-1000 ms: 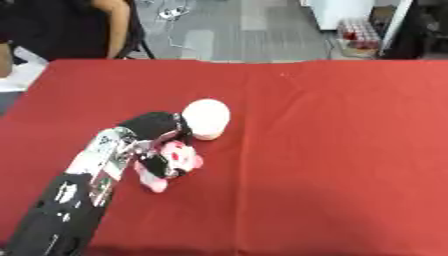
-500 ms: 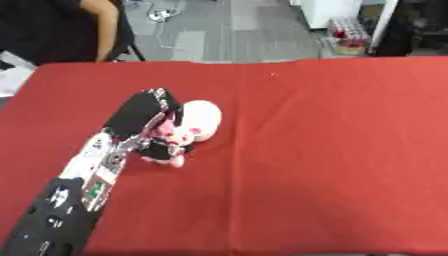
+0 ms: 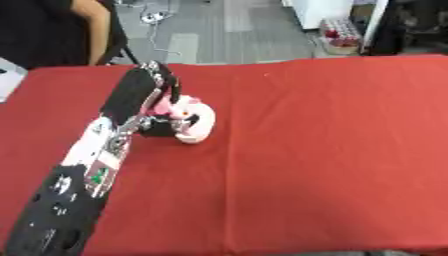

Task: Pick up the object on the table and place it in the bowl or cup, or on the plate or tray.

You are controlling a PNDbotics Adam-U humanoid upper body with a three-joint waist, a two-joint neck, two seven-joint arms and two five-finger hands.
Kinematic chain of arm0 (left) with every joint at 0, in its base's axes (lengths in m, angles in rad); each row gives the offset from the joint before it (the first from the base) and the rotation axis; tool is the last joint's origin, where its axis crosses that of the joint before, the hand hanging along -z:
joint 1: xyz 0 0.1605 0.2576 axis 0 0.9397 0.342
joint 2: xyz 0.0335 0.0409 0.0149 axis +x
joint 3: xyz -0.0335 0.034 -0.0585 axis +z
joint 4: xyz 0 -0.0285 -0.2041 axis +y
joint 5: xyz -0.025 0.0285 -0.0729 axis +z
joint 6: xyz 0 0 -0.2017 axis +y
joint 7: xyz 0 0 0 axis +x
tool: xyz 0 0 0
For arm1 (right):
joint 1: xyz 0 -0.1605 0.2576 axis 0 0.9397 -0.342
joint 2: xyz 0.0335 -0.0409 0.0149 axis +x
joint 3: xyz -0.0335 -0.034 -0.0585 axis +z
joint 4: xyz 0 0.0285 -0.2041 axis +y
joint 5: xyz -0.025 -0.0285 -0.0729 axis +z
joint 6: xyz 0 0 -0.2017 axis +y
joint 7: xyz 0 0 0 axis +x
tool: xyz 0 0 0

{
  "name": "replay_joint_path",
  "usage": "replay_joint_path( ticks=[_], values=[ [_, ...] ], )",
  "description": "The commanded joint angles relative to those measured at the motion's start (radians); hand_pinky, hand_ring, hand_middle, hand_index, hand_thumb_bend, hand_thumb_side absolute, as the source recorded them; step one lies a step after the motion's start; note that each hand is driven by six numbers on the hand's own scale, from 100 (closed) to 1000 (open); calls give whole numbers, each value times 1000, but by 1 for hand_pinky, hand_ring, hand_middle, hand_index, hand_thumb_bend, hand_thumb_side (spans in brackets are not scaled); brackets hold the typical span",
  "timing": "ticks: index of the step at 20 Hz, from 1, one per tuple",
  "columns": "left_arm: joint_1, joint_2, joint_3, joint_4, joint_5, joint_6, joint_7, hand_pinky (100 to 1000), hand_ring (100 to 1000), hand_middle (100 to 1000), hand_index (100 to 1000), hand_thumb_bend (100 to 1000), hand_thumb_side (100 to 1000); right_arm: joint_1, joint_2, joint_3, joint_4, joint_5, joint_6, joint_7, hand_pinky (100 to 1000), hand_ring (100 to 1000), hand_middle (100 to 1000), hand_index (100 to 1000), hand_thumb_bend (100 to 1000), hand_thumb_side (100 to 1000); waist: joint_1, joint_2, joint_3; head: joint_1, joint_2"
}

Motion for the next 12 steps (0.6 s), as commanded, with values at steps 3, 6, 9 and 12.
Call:
replay_joint_path(
  ticks=[3,6,9,12],
  values=[
    [-92,-25,35,92,-73,-11,75,100,100,100,192,439,100,-13,-20,-6,-14,-6,0,7,478,593,806,849,100,844,-1,-7,-6,3,-3],
    [-124,-38,46,172,-113,-20,95,100,100,100,196,399,100,-14,-19,-5,-14,-7,0,12,478,594,806,849,100,844,-1,-5,-8,3,-3],
    [-146,-48,55,246,-153,-32,116,100,100,100,217,331,100,-15,-18,-4,-14,-9,0,15,478,594,806,849,100,844,-1,-4,-9,1,-3],
    [-155,-55,63,297,-177,-47,133,100,100,100,246,294,100,-15,-16,-3,-14,-9,0,20,478,594,807,849,100,844,-1,-3,-10,0,-3]
  ],
)
